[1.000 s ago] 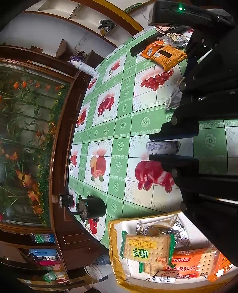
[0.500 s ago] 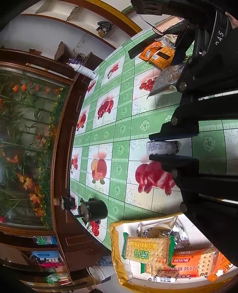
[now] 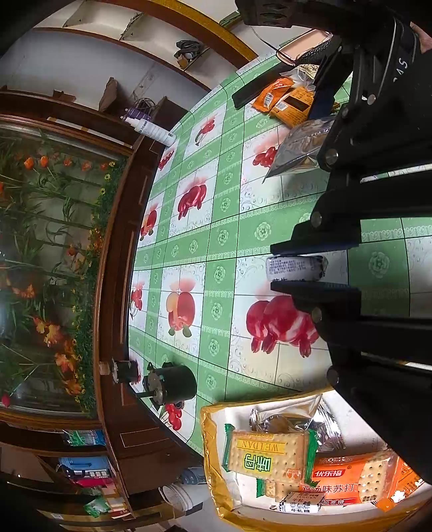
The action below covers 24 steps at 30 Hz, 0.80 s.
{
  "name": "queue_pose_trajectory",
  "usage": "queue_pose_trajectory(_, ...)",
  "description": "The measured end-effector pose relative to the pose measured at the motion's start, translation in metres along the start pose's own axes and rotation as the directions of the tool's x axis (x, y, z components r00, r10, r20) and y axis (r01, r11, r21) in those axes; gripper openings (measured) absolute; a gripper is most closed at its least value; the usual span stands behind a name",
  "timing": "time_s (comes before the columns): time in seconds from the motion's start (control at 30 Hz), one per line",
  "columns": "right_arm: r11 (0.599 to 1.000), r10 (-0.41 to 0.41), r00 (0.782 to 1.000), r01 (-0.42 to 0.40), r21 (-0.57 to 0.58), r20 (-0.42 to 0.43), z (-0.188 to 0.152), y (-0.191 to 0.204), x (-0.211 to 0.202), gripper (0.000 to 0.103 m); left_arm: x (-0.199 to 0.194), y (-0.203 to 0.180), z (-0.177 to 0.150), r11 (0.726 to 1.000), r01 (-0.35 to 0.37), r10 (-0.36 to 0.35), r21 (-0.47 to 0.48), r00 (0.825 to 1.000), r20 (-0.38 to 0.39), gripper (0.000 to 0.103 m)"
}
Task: Organize snacks
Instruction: 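Carry the milk candy with left while right carries silver bag over tray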
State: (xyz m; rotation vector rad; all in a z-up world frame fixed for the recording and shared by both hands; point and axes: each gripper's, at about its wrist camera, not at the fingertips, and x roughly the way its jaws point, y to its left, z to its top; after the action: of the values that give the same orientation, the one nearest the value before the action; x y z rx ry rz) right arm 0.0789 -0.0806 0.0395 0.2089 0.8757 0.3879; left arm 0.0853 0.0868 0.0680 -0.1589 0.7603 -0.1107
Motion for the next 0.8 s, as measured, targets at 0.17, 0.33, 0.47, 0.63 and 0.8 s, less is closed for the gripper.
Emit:
queue_pose_trajectory(0.17, 1.000, 0.004, 1.000, -0.004, -0.006, 0.007, 0.001, 0.001, -0.002, 0.071, -0.004, -0.003, 0.002, 1.000, 0.011, -0.011, 0.003, 1.000, 0.008, 0.014)
queue_pose_trajectory(0.33, 1.000, 0.002, 1.000, -0.001, -0.020, 0.022, 0.001, 0.003, -0.005, 0.071, -0.004, -0.005, 0.002, 1.000, 0.016, -0.016, 0.005, 1.000, 0.007, 0.014)
queue_pose_trajectory(0.47, 1.000, 0.003, 1.000, -0.003, -0.029, 0.022, 0.001, 0.005, -0.003, 0.071, -0.005, -0.004, 0.002, 1.000, 0.020, -0.020, 0.003, 1.000, 0.014, 0.014)
queue_pose_trajectory(0.63, 0.999, -0.002, 1.000, 0.003, -0.044, 0.031, 0.001, 0.007, -0.002, 0.071, -0.007, -0.004, 0.003, 1.000, 0.029, -0.029, -0.003, 0.999, 0.021, 0.014)
queue_pose_trajectory(0.8, 0.999, -0.005, 0.999, 0.008, -0.045, 0.049, 0.002, 0.007, -0.004, 0.071, -0.011, -0.001, 0.004, 0.999, 0.038, -0.038, -0.022, 0.999, 0.030, 0.014)
